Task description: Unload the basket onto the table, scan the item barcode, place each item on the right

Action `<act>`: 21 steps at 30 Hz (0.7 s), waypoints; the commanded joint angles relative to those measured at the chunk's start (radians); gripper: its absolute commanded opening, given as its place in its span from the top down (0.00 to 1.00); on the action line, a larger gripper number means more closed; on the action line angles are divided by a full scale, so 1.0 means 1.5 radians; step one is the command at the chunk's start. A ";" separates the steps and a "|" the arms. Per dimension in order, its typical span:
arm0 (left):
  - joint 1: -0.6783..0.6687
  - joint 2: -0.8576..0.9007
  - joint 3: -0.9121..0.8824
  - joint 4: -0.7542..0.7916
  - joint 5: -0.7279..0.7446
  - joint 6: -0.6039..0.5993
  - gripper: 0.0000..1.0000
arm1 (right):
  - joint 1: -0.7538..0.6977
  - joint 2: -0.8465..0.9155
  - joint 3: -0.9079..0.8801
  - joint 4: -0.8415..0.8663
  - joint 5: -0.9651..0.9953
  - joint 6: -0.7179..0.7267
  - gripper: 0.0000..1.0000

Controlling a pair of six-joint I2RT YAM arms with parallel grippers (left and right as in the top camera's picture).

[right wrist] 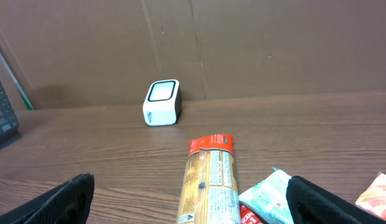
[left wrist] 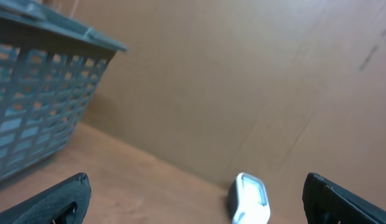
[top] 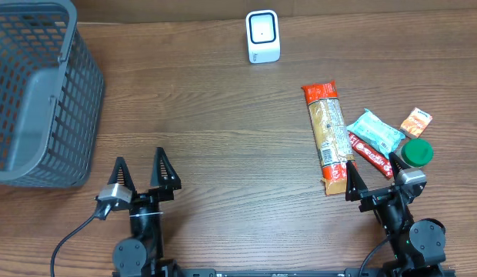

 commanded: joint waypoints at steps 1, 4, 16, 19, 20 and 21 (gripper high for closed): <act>-0.005 -0.009 -0.011 -0.027 0.008 0.077 0.00 | -0.003 -0.007 -0.007 0.004 -0.001 0.003 0.00; -0.005 -0.009 -0.011 -0.057 0.014 0.107 0.00 | -0.003 -0.007 -0.007 0.004 -0.001 0.003 0.00; -0.005 -0.009 -0.011 -0.195 0.025 0.220 0.00 | -0.003 -0.007 -0.007 0.004 -0.001 0.003 0.00; -0.009 -0.009 -0.011 -0.194 0.030 0.254 0.00 | -0.003 -0.007 -0.007 0.004 -0.001 0.003 0.00; -0.013 -0.009 -0.011 -0.194 0.030 0.267 0.00 | -0.003 -0.007 -0.007 0.004 -0.001 0.003 0.00; -0.017 -0.009 -0.011 -0.194 0.030 0.277 0.00 | -0.003 -0.007 -0.007 0.004 -0.001 0.003 0.00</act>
